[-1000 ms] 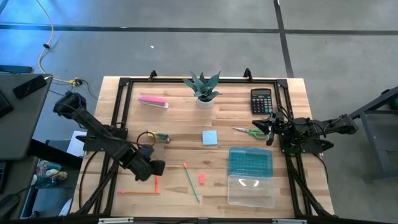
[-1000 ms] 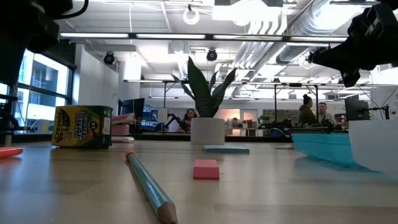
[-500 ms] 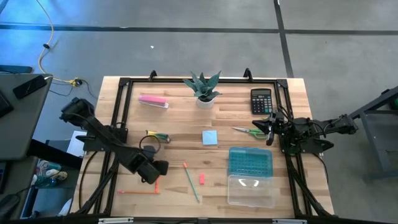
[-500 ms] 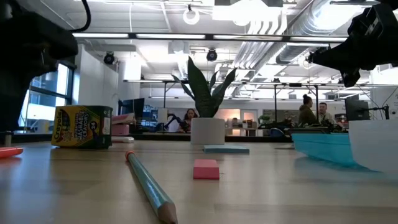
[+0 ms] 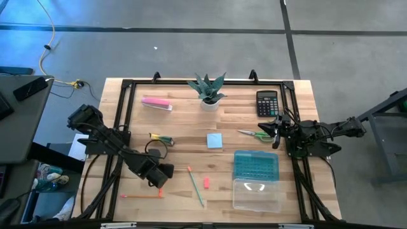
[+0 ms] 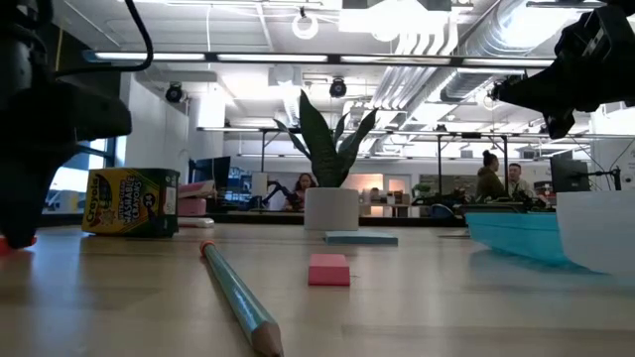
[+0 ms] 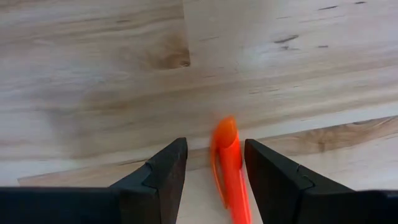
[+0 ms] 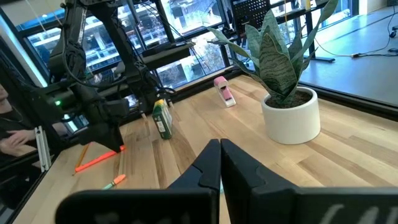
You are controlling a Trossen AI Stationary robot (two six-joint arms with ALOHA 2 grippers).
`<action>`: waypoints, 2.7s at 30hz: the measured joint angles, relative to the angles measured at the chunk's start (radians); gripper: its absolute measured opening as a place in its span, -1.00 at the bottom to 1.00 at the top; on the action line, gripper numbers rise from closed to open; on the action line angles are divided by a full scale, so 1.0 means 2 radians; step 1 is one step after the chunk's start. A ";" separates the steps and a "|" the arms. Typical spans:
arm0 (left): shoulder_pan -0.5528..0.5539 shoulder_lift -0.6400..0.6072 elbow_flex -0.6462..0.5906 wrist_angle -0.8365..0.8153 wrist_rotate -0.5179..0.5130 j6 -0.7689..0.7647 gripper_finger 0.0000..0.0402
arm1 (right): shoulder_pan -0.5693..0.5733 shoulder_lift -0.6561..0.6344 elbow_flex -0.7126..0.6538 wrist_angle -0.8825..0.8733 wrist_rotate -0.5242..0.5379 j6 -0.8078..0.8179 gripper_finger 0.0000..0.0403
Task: Pack school essentials
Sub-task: Put the orange pen into the blue supply box
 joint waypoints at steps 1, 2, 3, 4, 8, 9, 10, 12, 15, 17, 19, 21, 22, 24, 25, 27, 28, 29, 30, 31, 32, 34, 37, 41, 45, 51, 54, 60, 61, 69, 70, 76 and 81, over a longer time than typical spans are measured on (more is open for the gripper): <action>0.000 0.004 0.000 0.000 0.000 0.004 -0.24 | 0.000 0.000 0.000 0.000 0.000 0.000 -1.00; 0.000 0.007 0.000 -0.001 0.001 0.005 -0.25 | 0.000 0.000 0.000 0.000 0.000 0.000 -1.00; 0.000 0.010 0.001 -0.002 0.001 0.005 -0.28 | 0.000 0.000 0.000 0.000 0.000 0.000 -1.00; 0.000 0.011 0.001 -0.003 0.001 0.005 -0.32 | 0.000 0.000 0.000 0.000 0.000 0.000 -1.00; 0.000 0.011 0.000 -0.005 0.001 0.010 -0.50 | 0.000 0.000 0.000 0.000 0.000 0.000 -1.00; 0.000 0.011 0.000 -0.006 0.000 0.010 -0.56 | 0.000 0.000 0.000 0.000 0.000 0.000 -1.00; 0.000 0.011 0.000 -0.007 0.001 0.010 -0.61 | 0.000 0.000 0.000 0.000 0.000 0.000 -1.00; -0.001 0.012 0.000 -0.008 0.001 0.010 -0.71 | 0.000 0.000 0.000 0.000 0.000 0.000 -1.00; 0.000 0.012 0.000 -0.007 0.000 0.010 -0.79 | 0.000 0.000 0.000 0.000 0.000 0.000 -1.00; 0.000 0.012 0.004 -0.009 0.000 0.010 -0.79 | 0.000 0.000 0.000 0.000 0.000 0.000 -1.00; 0.000 0.013 0.008 -0.009 0.000 0.010 -0.76 | 0.000 0.000 0.000 0.000 0.000 0.000 -1.00; 0.000 0.014 0.012 -0.010 -0.005 0.010 -0.73 | 0.000 0.000 0.000 0.000 0.000 0.000 -1.00; 0.000 0.015 0.015 -0.009 -0.008 0.010 -0.72 | 0.000 0.000 0.000 0.000 0.000 0.000 -1.00; 0.000 0.014 0.019 -0.011 -0.011 0.010 -0.72 | 0.000 0.000 0.000 0.000 0.000 0.000 -1.00; 0.000 0.015 0.021 -0.011 -0.011 0.010 -0.72 | 0.000 0.000 0.000 0.000 0.000 0.000 -1.00; 0.000 0.015 0.024 -0.009 -0.014 0.010 -0.73 | 0.000 0.000 0.000 0.000 0.000 0.000 -1.00; 0.000 0.015 0.026 -0.007 -0.016 0.010 -0.74 | 0.000 0.000 0.000 0.000 0.000 0.000 -1.00; 0.000 0.015 0.027 -0.005 -0.018 0.010 -0.74 | 0.000 0.000 0.000 0.000 0.000 0.000 -1.00; 0.000 0.015 0.028 -0.004 -0.021 0.010 -0.74 | 0.000 0.000 0.000 0.000 0.000 0.000 -1.00; 0.000 0.015 0.028 -0.002 -0.023 0.010 -0.74 | 0.000 0.000 0.000 0.000 0.000 0.000 -1.00; 0.000 0.015 0.028 0.001 -0.024 0.010 -0.74 | 0.000 0.000 0.000 0.000 0.000 0.000 -1.00; 0.000 0.015 0.028 0.009 -0.026 0.010 -0.74 | 0.000 0.000 0.000 0.000 0.000 0.000 -1.00; 0.000 0.015 0.029 0.024 -0.031 0.010 -0.74 | 0.000 0.000 0.000 0.000 0.000 0.000 -1.00; 0.000 0.013 0.029 0.049 -0.044 0.010 -0.74 | 0.000 0.000 0.000 0.000 0.000 0.000 -1.00; 0.002 0.000 0.029 0.073 -0.073 0.010 -0.74 | 0.000 0.000 0.000 0.000 0.000 0.000 -1.00; 0.022 -0.039 0.029 0.083 -0.117 0.042 -0.75 | 0.000 0.000 0.000 0.000 0.000 0.000 -1.00; 0.035 -0.057 0.030 0.110 -0.144 0.071 -0.75 | 0.000 0.000 0.000 0.000 0.000 0.000 -1.00; 0.067 -0.073 0.030 0.184 -0.180 0.154 -0.75 | 0.000 0.000 0.000 -0.003 0.000 0.000 -1.00; 0.073 -0.073 0.030 0.200 -0.180 0.169 -0.75 | 0.000 0.000 0.000 -0.004 0.000 0.000 -1.00; 0.119 -0.073 0.030 0.329 -0.176 0.288 -0.75 | 0.000 0.000 0.000 -0.006 0.000 0.000 -1.00; 0.124 -0.073 0.030 0.343 -0.173 0.301 -0.75 | 0.000 0.000 0.000 -0.007 0.000 0.000 -1.00; 0.152 -0.073 0.030 0.414 -0.161 0.363 -0.75 | 0.000 0.000 0.000 -0.008 0.000 -0.001 -1.00; 0.171 -0.073 0.030 0.460 -0.132 0.419 -0.75 | 0.000 0.000 0.000 0.000 0.018 0.045 -1.00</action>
